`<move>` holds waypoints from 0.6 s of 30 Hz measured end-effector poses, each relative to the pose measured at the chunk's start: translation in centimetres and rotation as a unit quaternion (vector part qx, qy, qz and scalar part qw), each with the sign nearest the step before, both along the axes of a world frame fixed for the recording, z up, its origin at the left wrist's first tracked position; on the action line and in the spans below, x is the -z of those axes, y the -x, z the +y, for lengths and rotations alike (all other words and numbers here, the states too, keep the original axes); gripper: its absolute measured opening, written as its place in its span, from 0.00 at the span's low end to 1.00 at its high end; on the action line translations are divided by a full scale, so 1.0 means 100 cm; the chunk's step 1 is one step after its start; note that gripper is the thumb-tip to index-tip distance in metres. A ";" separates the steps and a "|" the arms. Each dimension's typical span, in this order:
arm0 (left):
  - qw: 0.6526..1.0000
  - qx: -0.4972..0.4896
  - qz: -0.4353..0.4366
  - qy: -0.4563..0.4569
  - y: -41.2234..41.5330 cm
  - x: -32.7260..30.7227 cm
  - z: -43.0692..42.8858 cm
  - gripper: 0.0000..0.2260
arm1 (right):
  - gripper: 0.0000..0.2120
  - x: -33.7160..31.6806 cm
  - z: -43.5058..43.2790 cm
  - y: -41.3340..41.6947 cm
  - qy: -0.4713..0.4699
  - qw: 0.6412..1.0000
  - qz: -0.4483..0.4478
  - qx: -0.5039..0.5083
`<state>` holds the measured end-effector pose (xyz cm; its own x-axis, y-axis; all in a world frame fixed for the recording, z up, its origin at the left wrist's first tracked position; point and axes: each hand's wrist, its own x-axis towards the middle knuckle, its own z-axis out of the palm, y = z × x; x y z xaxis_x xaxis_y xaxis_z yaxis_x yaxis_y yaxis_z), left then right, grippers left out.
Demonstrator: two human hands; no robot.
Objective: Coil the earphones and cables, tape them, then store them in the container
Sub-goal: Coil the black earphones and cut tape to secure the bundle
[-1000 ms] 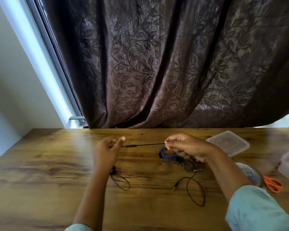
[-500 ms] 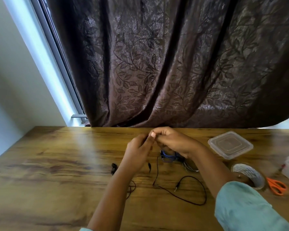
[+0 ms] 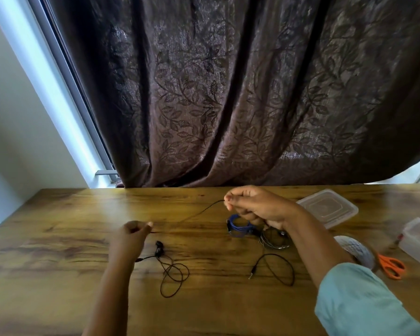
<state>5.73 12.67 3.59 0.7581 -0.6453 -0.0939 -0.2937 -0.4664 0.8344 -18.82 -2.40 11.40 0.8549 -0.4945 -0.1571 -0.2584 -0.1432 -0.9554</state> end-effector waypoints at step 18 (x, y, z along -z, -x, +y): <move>0.994 -0.014 -0.085 0.062 0.020 -0.009 -0.017 0.14 | 0.12 0.001 -0.001 0.009 0.058 0.997 0.044 0.031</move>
<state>3.69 11.00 4.52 0.7740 -0.6224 0.1160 -0.4239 -0.3734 0.8251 -19.72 -2.48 11.26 0.8082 -0.5643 -0.1685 -0.3512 -0.2321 -0.9071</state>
